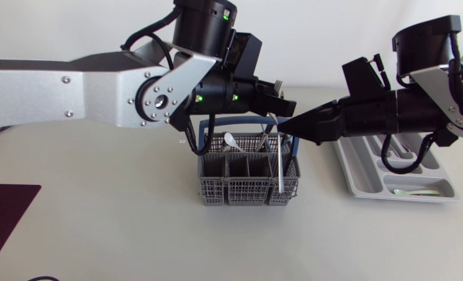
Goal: Sort the cutlery from the basket into the organizer compartments.
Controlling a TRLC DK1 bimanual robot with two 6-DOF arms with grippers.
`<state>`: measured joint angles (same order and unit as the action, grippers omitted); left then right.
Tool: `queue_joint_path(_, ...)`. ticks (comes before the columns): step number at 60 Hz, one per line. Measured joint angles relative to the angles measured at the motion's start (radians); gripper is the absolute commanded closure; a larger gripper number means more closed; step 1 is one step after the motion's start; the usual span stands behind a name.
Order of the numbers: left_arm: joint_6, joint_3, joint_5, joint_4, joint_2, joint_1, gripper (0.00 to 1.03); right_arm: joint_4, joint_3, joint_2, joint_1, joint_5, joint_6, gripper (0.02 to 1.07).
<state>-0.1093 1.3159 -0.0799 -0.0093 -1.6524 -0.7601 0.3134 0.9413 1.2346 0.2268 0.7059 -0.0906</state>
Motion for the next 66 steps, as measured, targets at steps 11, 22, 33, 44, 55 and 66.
queue_joint_path(11, -0.004, 0.0, -0.014, -0.001, 0.0, 0.0, 1.0, -0.011, 0.011, 0.034, 0.035, -0.014, 0.017, 0.63)
queue_joint_path(22, -0.007, 0.0, -0.018, -0.001, 0.0, 0.0, 1.0, -0.027, 0.015, 0.051, 0.044, -0.019, 0.024, 0.8)
queue_joint_path(33, -0.008, 0.0, -0.021, -0.001, 0.0, 0.0, 1.0, -0.031, 0.015, 0.057, 0.053, -0.022, 0.032, 0.96)
queue_joint_path(44, -0.008, 0.0, -0.021, -0.002, 0.0, 0.0, 0.95, -0.033, 0.014, 0.061, 0.053, -0.026, 0.039, 0.97)
queue_joint_path(55, -0.014, 0.0, -0.021, -0.001, 0.0, 0.0, 0.84, -0.034, 0.01, 0.061, 0.054, -0.029, 0.042, 0.98)
queue_joint_path(66, -0.015, 0.0, -0.025, -0.002, 0.0, 0.01, 0.7, -0.034, -0.02, 0.051, 0.057, -0.026, 0.042, 0.98)
